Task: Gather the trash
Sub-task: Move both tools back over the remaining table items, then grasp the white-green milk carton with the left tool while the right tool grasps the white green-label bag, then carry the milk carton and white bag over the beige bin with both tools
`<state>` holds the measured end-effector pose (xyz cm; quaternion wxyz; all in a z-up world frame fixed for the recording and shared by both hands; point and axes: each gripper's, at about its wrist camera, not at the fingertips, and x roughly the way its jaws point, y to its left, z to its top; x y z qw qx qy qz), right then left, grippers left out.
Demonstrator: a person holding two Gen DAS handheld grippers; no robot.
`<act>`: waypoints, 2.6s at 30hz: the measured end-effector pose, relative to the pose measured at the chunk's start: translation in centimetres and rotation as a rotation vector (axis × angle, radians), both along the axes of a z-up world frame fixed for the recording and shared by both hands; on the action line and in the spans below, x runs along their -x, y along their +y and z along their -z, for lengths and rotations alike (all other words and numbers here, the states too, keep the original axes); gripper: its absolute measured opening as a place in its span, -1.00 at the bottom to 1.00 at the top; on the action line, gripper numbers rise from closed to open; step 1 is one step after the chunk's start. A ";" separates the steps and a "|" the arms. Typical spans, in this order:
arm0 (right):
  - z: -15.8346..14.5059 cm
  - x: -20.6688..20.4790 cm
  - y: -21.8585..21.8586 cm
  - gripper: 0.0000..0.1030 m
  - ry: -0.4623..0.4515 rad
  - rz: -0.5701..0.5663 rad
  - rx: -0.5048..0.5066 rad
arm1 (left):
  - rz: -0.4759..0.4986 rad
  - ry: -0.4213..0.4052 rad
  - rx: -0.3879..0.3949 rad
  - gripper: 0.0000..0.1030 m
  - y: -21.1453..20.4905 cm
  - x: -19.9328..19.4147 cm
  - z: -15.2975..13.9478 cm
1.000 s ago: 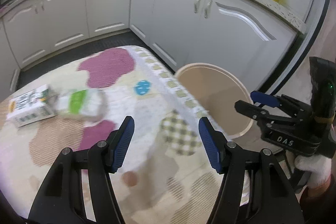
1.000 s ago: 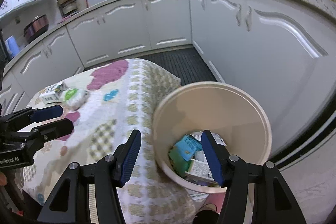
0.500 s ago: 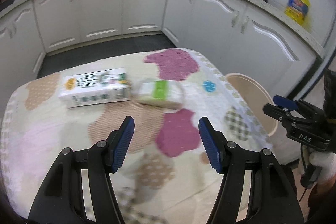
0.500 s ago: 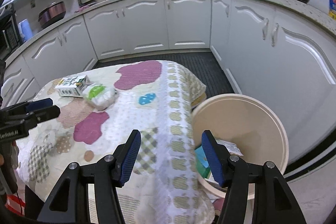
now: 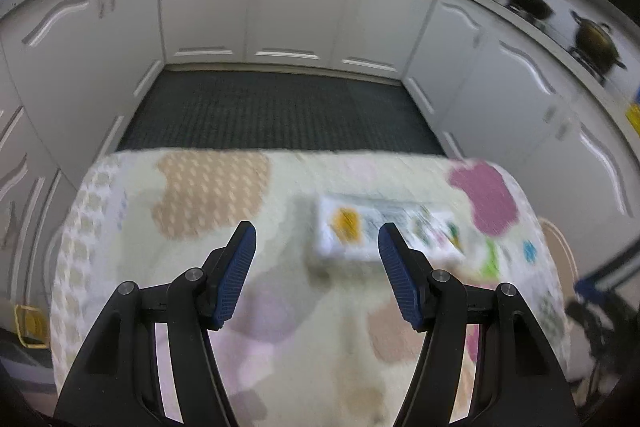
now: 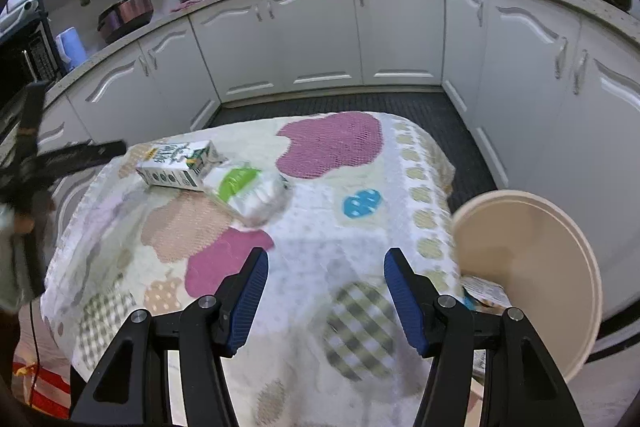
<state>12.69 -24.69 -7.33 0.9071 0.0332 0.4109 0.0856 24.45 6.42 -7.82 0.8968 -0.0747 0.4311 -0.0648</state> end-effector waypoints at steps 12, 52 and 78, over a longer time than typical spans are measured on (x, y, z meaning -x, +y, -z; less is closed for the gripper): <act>0.9 -4.2 2.6 0.30 0.008 -0.130 0.005 | 0.061 0.145 -0.085 0.21 -0.3 -7.6 5.4; 1.8 -0.4 2.6 -0.38 -0.078 -0.248 0.050 | 0.245 0.169 -0.020 -0.02 -9.3 1.6 4.0; -3.9 10.0 -8.3 -0.38 -0.187 0.033 0.062 | 0.435 -0.086 -0.033 -0.02 -24.2 14.0 -4.6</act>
